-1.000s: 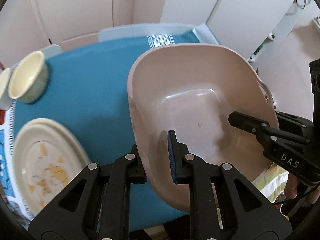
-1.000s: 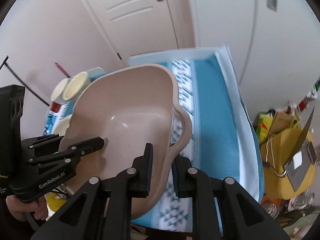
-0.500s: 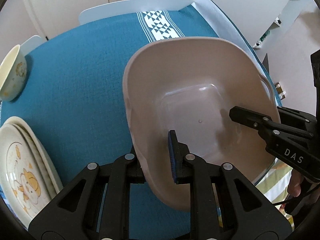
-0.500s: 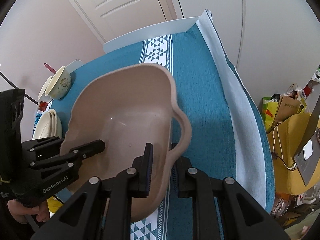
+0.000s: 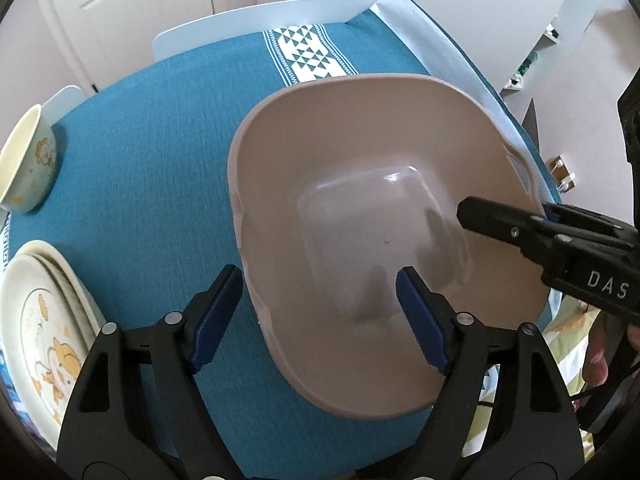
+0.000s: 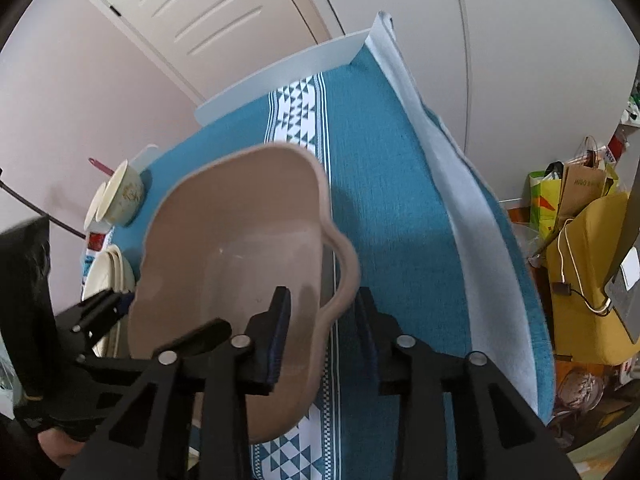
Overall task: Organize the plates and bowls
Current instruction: 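Open both tools and release the beige dish, then grasp the rim of the cream bowl with both tools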
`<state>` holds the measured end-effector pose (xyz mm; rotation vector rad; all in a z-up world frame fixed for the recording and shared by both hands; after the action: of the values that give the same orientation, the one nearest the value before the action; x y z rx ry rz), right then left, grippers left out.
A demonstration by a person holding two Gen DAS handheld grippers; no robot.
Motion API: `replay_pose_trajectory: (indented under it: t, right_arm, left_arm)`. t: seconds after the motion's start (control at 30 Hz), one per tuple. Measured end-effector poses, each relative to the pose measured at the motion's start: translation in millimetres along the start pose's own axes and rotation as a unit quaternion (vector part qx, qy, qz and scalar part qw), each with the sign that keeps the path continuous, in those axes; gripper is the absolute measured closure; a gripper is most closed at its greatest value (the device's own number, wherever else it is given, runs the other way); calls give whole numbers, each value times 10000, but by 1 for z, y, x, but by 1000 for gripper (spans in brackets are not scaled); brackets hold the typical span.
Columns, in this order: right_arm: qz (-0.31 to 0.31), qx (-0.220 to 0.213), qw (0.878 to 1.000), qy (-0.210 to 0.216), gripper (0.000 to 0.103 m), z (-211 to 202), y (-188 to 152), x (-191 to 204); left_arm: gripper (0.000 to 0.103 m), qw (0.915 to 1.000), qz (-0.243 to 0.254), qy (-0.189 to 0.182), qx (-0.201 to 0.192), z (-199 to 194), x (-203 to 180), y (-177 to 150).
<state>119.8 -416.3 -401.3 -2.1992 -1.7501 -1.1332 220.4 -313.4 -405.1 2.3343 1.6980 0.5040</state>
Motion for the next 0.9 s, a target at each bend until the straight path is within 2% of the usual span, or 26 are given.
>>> replay_pose_trajectory:
  t: [0.1, 0.3, 0.47, 0.5, 0.53, 0.57, 0.6, 0.67, 0.73, 0.77, 0.83, 0.9]
  right_arm:
    - [26, -109, 9999, -45, 57, -8, 2, 1]
    - [-220, -540, 9980, -246, 56, -48, 22, 19]
    - [-863, -1037, 9906, -220, 55, -87, 61, 73]
    - [-1005, -1107, 9886, -158, 47, -91, 70, 87]
    - [-1154, -1174, 9863, -64, 29, -94, 79, 103]
    - [-1309, -1253, 9834, 42, 17, -95, 89, 121]
    - [-1435, -1328, 9806, 126, 0, -95, 96, 136]
    - [-1786, -1498, 9718, 371, 0, -91, 113, 174]
    - [-1996, -1473, 9673, 531, 0, -80, 123, 201]
    - [-2101, -1298, 9673, 587, 0, -69, 127, 217]
    - [-2194, -915, 9694, 618, 0, -45, 133, 240]
    - [-2232, -859, 9694, 545, 0, -25, 143, 262]
  left_arm:
    - [25, 10000, 18, 16, -6, -8, 1, -3]
    - [25, 9999, -57, 60, -77, -31, 15, 3]
    - [25, 9984, -359, 126, -413, -80, 50, 15]
    - [25, 9971, -475, 158, -567, -96, 64, 21]
    - [25, 9957, -581, 179, -696, -109, 76, 25]
    - [22, 9939, -710, 207, -815, -121, 90, 31]
    - [15, 9914, -869, 247, -948, -133, 105, 36]
    - [0, 9833, -1268, 368, -1254, -157, 143, 45]
    - [0, 9737, -1649, 483, -1498, -172, 182, 53]
    - [0, 9701, -1806, 504, -1540, -175, 203, 56]
    - [0, 9667, -2029, 590, -1446, -171, 237, 58]
    - [0, 9627, -2318, 582, -1271, -158, 276, 58]
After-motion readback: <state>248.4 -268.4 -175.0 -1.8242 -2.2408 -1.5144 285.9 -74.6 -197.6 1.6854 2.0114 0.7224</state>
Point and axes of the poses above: each gripper's, at about its wrist camera, not at the fingertips, and z roughly the way its jaws point, x to its left, y to its top, the point moved 10 cm from there along z, roughly the way its jaws point, and after that the axes turned 15 degrees about y, right-handed, at the moved point
